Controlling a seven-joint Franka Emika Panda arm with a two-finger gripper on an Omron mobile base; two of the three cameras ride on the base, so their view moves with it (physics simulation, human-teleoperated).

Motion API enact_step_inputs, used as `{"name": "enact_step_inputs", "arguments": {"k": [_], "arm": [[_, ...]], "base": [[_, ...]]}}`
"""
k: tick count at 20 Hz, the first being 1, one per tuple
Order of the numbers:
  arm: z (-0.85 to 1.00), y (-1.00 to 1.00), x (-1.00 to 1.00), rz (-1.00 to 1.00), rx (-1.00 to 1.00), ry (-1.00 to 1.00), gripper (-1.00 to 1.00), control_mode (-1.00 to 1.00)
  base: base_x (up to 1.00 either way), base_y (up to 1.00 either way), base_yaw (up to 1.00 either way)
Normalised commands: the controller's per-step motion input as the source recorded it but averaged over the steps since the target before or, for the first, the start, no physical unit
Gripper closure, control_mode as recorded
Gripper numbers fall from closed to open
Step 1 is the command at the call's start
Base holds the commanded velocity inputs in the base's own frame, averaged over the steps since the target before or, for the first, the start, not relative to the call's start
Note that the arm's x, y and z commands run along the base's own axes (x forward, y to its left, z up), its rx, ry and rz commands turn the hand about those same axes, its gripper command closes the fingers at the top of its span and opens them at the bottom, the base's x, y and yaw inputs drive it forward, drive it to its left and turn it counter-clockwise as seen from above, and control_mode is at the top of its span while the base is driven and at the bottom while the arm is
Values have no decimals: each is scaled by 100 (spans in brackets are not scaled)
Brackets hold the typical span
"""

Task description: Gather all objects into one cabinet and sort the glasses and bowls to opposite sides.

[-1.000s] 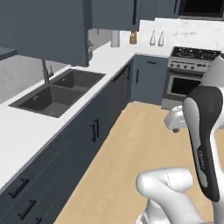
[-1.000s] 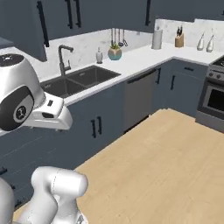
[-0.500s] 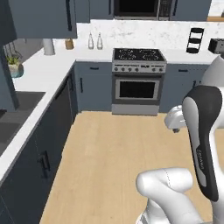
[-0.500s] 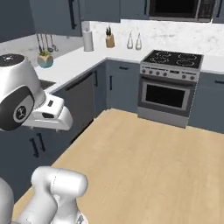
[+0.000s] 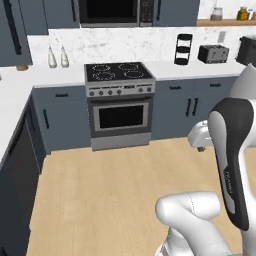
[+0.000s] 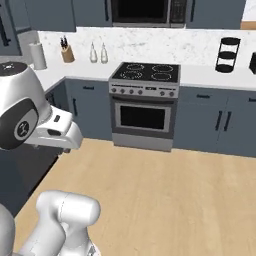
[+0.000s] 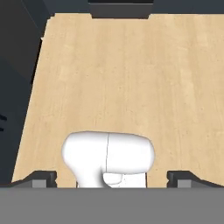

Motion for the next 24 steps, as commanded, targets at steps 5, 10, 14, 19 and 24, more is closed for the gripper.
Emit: {"name": "enact_step_inputs", "arguments": {"k": [5, 10, 14, 19, 24], "arm": [[0, 0, 0, 0, 0, 0, -100, 100], [0, 0, 0, 0, 0, 0, -100, 100], [0, 0, 0, 0, 0, 0, -100, 100], [0, 0, 0, 0, 0, 0, -100, 100], [0, 0, 0, 0, 0, 0, -100, 100]], "base": [[100, -21, -14], [100, -18, -3], [100, -42, 5], [100, -44, 14], [88, -32, 62]]}}
